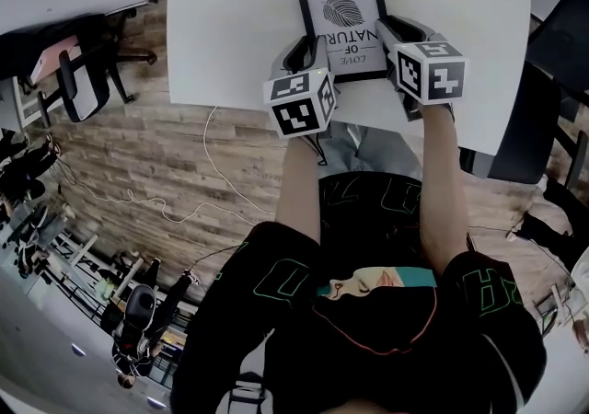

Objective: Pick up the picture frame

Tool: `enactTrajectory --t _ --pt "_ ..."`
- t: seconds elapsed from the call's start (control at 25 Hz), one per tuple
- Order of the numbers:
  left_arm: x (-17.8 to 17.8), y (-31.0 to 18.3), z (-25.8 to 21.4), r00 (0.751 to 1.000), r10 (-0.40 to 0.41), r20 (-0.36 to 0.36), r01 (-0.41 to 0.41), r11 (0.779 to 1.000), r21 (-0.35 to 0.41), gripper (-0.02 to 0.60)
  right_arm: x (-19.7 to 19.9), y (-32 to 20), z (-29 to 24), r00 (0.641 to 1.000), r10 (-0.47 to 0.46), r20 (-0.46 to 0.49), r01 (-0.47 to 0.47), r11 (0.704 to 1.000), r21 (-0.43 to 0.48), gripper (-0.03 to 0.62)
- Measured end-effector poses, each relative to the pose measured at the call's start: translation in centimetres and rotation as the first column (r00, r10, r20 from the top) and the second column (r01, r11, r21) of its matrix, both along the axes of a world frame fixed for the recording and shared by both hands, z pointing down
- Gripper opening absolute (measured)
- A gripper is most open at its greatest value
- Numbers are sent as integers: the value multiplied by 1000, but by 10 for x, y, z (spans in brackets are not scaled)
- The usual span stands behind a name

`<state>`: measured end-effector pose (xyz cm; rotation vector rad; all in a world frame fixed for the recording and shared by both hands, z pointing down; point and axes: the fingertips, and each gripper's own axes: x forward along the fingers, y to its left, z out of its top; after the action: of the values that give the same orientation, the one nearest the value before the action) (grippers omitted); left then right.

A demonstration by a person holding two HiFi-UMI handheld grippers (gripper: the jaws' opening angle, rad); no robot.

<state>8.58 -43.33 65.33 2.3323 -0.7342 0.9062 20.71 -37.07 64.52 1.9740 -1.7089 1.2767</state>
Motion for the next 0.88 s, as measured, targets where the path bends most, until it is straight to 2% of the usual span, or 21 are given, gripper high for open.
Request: enactTrajectory --t 0.4,0.88 --pt "1 -4 -30 998 -17 -65 23 996 86 77 3 1 -25 999 25 -28 -23 997 78 81" --pt "27 12 -77 993 3 -121 18 985 171 77 29 16 -71 997 40 -59 -29 983 181 80"
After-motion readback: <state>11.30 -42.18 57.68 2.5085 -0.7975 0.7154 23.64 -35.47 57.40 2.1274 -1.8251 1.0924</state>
